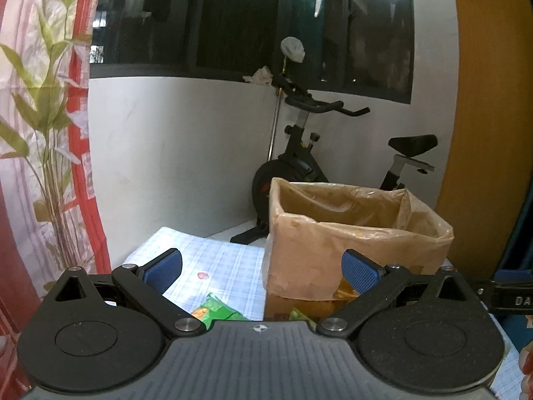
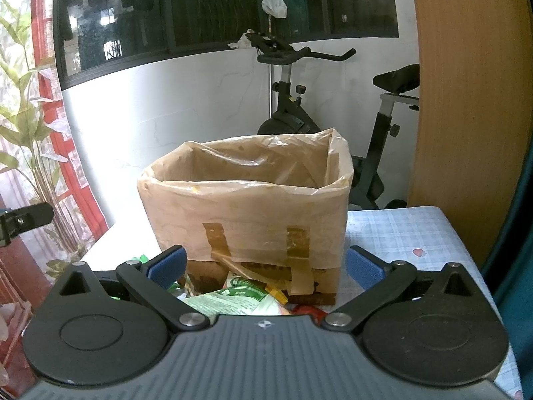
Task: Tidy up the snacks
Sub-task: 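Lower left tool onto orange cracker bag while right tool closes on pale green bag, then lift both bags and drop them into the lined box, opening both tools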
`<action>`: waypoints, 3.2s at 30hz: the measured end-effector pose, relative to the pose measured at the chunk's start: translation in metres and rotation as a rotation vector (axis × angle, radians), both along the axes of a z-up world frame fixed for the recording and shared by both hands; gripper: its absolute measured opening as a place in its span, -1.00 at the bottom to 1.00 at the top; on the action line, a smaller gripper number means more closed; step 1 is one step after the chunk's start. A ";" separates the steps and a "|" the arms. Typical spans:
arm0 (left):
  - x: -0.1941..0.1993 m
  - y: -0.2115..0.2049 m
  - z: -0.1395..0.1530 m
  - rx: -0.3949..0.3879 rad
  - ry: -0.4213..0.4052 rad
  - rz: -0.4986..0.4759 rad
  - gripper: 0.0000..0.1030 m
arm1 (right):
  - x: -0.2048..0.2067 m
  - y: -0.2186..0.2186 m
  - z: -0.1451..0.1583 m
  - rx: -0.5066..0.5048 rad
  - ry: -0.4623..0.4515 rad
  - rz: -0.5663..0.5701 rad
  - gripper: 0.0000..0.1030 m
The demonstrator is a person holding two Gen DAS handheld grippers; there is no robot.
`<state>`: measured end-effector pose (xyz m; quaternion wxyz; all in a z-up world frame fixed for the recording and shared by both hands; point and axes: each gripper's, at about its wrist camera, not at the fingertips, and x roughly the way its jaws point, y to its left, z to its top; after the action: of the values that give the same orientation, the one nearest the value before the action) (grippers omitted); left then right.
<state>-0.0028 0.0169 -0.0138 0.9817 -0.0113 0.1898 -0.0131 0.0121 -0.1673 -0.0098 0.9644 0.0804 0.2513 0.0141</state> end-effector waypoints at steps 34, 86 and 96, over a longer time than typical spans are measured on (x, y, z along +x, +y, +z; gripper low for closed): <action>0.020 0.043 -0.058 -0.029 0.173 0.132 0.84 | 0.020 0.063 -0.101 -0.293 0.008 0.250 0.95; 0.027 0.019 -0.102 -0.104 0.397 -0.131 0.05 | 0.017 0.028 -0.098 -0.151 -0.018 0.255 0.31; 0.013 0.019 -0.069 -0.075 0.289 -0.113 0.05 | -0.001 0.010 -0.060 -0.014 -0.077 0.249 0.31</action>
<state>0.0105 0.0357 -0.0829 0.9407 -0.0393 0.3287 -0.0736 0.0106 -0.1573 -0.0698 0.9647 0.0412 0.2224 0.1351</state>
